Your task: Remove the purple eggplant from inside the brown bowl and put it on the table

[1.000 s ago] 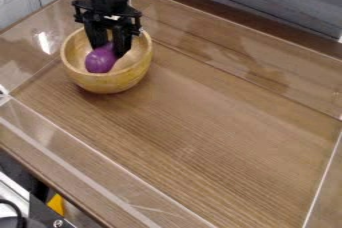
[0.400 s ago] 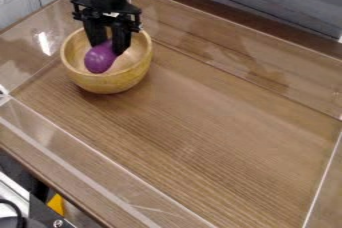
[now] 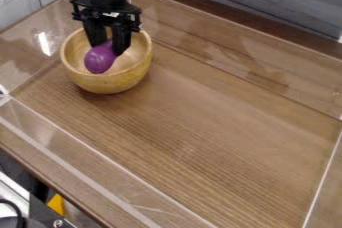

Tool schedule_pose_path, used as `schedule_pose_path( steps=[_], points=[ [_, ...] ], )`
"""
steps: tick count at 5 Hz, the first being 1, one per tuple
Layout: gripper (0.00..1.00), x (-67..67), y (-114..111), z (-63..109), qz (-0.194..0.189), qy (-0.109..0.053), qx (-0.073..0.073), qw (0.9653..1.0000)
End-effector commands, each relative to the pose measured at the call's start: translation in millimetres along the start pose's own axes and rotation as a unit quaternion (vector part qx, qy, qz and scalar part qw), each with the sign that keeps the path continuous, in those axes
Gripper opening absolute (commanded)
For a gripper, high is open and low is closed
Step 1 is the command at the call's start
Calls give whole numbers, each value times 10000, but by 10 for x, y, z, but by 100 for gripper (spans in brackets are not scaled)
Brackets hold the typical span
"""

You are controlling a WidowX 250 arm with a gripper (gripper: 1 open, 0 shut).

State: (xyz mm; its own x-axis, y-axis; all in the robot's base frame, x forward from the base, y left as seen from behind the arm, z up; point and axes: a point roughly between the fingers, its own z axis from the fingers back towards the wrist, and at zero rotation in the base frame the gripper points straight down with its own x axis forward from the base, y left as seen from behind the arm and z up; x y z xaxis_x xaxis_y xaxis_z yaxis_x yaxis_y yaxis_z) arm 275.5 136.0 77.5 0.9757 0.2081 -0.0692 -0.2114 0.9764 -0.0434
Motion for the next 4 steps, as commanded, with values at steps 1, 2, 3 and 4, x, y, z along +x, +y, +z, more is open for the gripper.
schedule_pose_path(
  steps=[1, 2, 3, 4],
  points=[
    [0, 52, -10, 297, -33, -455, 155, 9988],
    [0, 37, -46, 336, -46, -472, 158, 9988],
    [0, 14, -95, 387, -69, -492, 158, 9986],
    [0, -11, -151, 421, -109, -511, 163, 9985]
  ],
)
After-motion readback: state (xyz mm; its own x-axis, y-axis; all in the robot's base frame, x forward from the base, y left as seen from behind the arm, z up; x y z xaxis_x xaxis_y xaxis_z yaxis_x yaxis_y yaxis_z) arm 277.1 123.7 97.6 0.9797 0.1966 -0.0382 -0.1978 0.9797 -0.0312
